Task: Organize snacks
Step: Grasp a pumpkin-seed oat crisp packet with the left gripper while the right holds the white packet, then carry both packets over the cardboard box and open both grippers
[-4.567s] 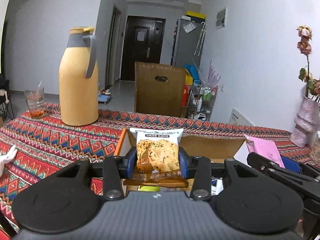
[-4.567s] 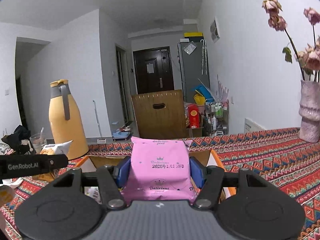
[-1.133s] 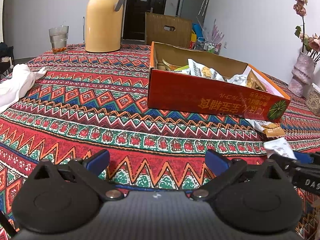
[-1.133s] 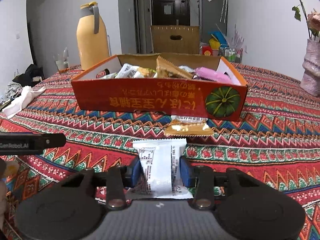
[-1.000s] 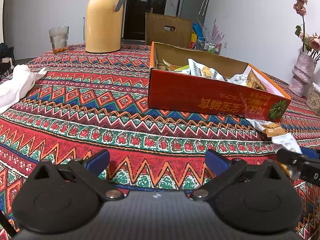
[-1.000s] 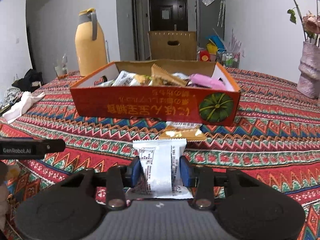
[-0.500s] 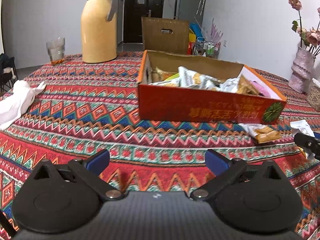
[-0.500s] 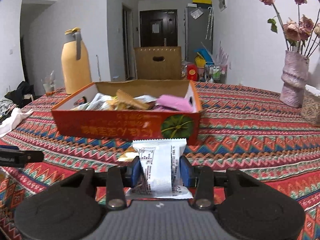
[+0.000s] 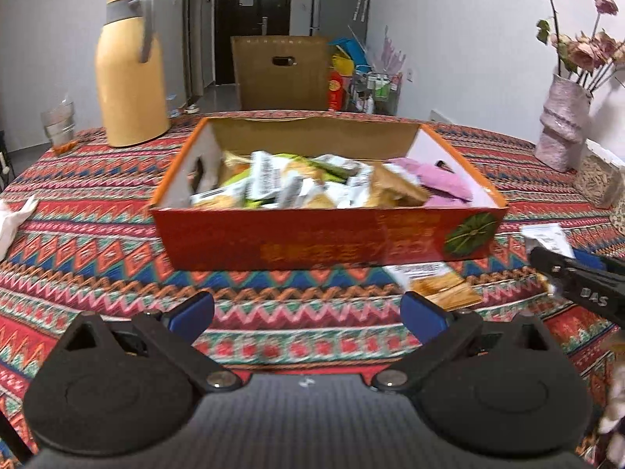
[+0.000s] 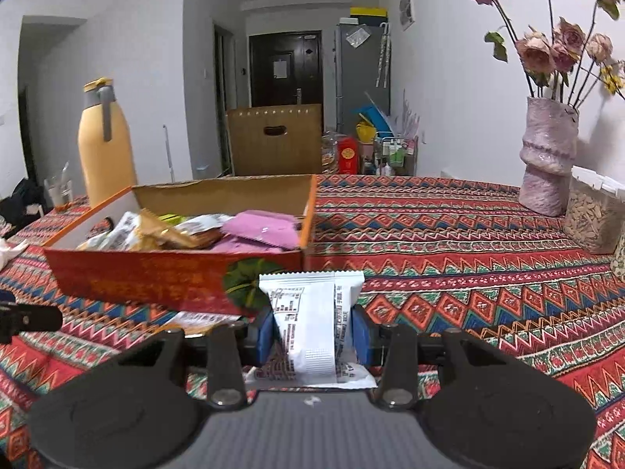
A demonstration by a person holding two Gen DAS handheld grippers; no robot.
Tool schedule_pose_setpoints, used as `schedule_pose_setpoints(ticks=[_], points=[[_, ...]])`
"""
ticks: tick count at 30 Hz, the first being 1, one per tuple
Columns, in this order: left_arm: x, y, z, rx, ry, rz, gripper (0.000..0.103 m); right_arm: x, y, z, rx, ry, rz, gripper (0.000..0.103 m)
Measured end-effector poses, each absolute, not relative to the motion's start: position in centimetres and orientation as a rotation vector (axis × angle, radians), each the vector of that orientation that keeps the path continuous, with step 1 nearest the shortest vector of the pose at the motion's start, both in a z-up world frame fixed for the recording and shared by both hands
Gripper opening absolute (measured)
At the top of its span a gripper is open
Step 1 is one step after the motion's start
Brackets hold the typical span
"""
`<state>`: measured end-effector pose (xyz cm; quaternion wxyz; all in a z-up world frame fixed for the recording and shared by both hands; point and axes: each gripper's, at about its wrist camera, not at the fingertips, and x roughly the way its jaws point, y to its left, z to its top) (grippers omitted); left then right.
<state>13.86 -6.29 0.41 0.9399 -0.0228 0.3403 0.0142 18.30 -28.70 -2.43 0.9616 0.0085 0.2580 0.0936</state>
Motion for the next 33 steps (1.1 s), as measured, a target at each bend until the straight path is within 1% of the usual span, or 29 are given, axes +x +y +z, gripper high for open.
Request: schedule_pose_setpoints(ticks=[6, 12, 19, 20, 22, 24, 26, 27, 28, 29, 30, 33], points=[[16.1, -9.9, 0.0, -0.025, 0.721, -0.007, 0.103, 19.3, -29.8, -3.8, 0.082, 0.504, 0.172, 0.040], [18.9, -12.7, -1.2, -0.043, 0.765, -0.007, 0.103, 19.2, -31.0, -4.0, 0.133, 0.493, 0.149, 0.040], [21.0, -14.8, -2.9, -0.044, 0.807, 0.023, 0.103, 19.8, -31.9, -4.5, 0.168, 0.519, 0.100, 0.040], [21.2, -14.9, -3.1, -0.046, 0.814, 0.029, 0.101, 19.8, -32.1, -4.6, 0.175, 0.523, 0.100, 0.040], [21.5, -15.2, -3.6, -0.051, 0.829, 0.032, 0.096, 19.9, -32.2, -4.6, 0.187, 0.525, 0.104, 0.040], [21.8, -15.4, -3.9, -0.057, 0.845, 0.026, 0.081, 19.7, -32.2, -4.7, 0.190, 0.521, 0.110, 0.040], [22.0, -15.6, -4.2, -0.058, 0.856, 0.011, 0.073, 19.7, -32.2, -4.6, 0.194, 0.519, 0.117, 0.040], [21.9, -15.7, -4.2, -0.048, 0.849, 0.013, 0.064, 19.7, -32.2, -4.6, 0.196, 0.518, 0.120, 0.040], [21.9, -15.7, -4.2, -0.044, 0.846, 0.008, 0.059, 19.7, -32.3, -4.7, 0.199, 0.517, 0.122, 0.040], [21.8, -15.6, -4.1, -0.042, 0.844, -0.002, 0.051, 19.6, -32.2, -4.6, 0.201, 0.515, 0.124, 0.040], [21.8, -15.5, -4.0, -0.043, 0.844, -0.012, 0.048, 19.5, -32.2, -4.6, 0.201, 0.510, 0.127, 0.040], [21.3, -15.1, -3.9, -0.041, 0.844, -0.031, 0.046, 19.4, -32.2, -4.5, 0.195, 0.501, 0.131, 0.040]])
